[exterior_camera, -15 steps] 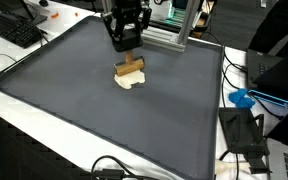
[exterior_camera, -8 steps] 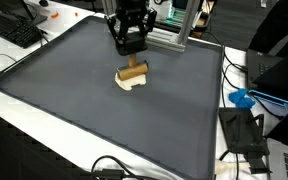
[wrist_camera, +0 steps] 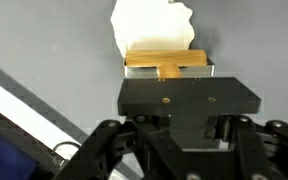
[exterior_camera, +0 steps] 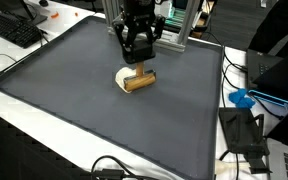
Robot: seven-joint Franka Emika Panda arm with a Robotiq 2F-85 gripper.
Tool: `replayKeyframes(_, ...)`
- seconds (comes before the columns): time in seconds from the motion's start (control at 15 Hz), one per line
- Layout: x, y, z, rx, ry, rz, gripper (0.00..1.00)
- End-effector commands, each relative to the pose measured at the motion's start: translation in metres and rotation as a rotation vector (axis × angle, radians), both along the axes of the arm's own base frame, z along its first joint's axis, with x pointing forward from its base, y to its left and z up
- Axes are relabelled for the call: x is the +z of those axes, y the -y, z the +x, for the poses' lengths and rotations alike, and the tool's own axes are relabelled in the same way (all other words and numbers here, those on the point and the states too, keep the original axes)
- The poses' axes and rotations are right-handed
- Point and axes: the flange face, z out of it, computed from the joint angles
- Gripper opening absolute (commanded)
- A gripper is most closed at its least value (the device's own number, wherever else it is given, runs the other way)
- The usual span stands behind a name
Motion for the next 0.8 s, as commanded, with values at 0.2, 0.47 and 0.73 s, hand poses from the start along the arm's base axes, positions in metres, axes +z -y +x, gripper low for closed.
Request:
replayKeyframes(0.2,-0.023,0.001,-0.005,-0.074,-0.055,0.021,0.34)
replayKeyframes(0.47,-0.001,0.003,-0.004,-0.268,-0.056,0.058,0.34)
replayKeyframes(0.73,0.010,0.005,-0.003,-0.444,-0.058,0.096,0.34)
